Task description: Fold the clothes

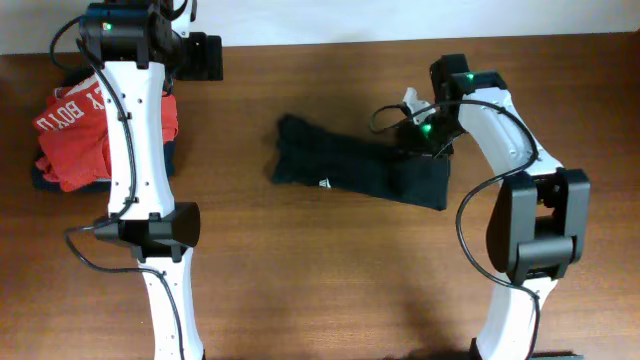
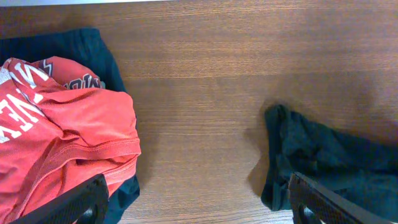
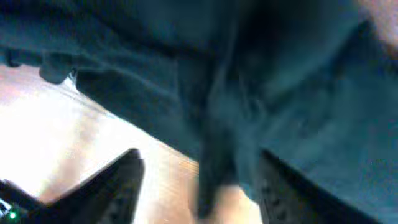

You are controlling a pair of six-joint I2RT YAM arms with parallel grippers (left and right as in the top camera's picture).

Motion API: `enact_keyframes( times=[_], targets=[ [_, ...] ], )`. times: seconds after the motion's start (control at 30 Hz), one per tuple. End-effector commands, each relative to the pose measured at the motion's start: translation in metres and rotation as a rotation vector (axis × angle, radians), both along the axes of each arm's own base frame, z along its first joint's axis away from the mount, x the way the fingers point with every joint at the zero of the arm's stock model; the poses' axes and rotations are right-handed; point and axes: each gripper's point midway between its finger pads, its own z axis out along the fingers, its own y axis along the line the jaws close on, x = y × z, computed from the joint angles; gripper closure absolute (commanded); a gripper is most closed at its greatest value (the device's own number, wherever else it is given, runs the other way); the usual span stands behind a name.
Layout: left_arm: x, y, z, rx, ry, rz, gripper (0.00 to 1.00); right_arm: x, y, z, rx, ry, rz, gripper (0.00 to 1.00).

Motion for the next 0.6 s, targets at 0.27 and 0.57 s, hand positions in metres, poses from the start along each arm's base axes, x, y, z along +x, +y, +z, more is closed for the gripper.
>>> enact_keyframes(
  times=[0.27, 0.57],
  targets=[
    [-0.003, -0.004, 0.014, -0.013, -0.033, -0.009, 0.08, 0.0, 0.019, 0.001, 0.06, 0.016, 0.006, 0.25],
    [0.003, -0.027, -0.009, -0.12, 0.018, -0.074, 0.09, 0.017, -0.007, 0.026, 0.063, -0.016, -0.071, 0.23]
  ],
)
